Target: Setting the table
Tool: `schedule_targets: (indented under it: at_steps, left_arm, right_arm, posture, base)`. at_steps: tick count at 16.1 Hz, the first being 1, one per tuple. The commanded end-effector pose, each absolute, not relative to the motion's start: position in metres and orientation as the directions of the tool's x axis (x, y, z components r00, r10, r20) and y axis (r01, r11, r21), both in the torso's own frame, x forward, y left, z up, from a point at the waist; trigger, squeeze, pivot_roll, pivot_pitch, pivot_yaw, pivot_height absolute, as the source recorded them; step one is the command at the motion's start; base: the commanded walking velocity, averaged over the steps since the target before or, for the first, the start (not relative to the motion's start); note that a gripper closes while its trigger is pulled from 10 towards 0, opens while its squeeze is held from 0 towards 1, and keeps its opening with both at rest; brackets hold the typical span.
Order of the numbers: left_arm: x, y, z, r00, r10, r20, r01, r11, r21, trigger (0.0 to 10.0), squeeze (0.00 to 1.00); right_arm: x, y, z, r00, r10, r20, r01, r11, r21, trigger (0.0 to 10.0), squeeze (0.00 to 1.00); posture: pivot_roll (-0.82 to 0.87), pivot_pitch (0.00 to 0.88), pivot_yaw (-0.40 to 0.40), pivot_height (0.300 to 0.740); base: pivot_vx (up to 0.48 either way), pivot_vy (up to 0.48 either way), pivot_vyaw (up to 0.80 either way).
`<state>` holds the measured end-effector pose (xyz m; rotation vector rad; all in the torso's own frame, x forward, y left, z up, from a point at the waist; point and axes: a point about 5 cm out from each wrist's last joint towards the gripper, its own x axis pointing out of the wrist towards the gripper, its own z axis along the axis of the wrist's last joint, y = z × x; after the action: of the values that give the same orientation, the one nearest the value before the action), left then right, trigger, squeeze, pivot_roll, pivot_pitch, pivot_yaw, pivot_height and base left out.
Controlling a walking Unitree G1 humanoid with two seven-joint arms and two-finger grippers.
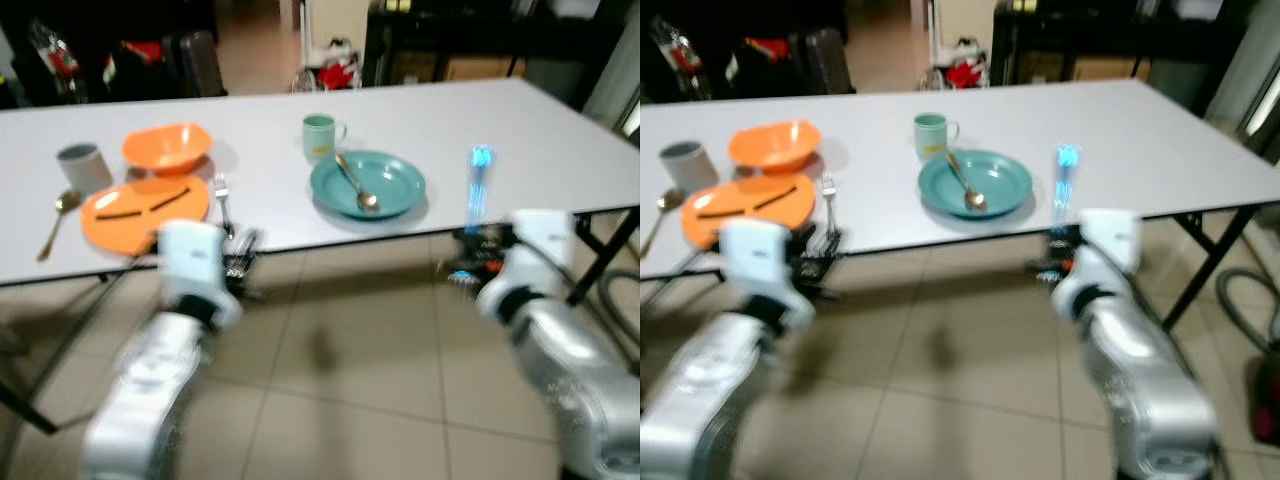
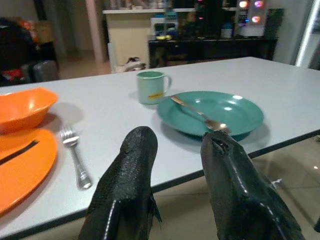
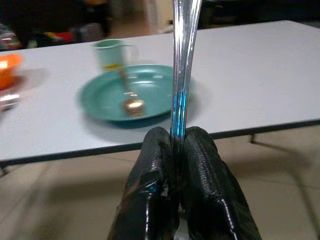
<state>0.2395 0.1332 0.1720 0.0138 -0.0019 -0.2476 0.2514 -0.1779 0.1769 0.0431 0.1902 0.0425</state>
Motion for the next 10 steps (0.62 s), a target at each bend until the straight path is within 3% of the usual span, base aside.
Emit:
schedule_targets:
  at_steps: [1, 8, 10]
  left_arm:
    - [0.2404, 0.1419, 0.1718, 0.979, -0.206, -0.002, 0.206, 0.978, 0.033, 10.0, 0.00]
    - [0.2440, 0.1394, 0.1702, 0.975, -0.222, -0.007, 0.222, 0.974, 0.056, 10.0, 0.00]
    - [0.2450, 0.1397, 0.1707, 0.973, -0.231, -0.008, 0.231, 0.971, 0.059, 10.0, 0.00]
  right_arm:
    - [0.2545, -0.1705, 0.1811, 0.981, 0.090, -0.169, -0.081, 0.995, 0.056, 10.0, 0.00]
    - [0.2539, -0.1765, 0.1771, 0.975, 0.104, -0.194, -0.099, 0.994, 0.035, 10.0, 0.00]
    - [0.2522, -0.1755, 0.1755, 0.973, 0.106, -0.205, -0.100, 0.994, 0.042, 10.0, 0.00]
  posture:
    - [-0.14, 0.000, 0.016, 0.740]
    - [-0.14, 0.000, 0.026, 0.740]
    - [-0.15, 0.000, 0.034, 0.740]
  base:
    - [0.311, 0.000, 0.00]
    - [0.314, 0.000, 0.00]
    - [0.315, 0.000, -0.64]
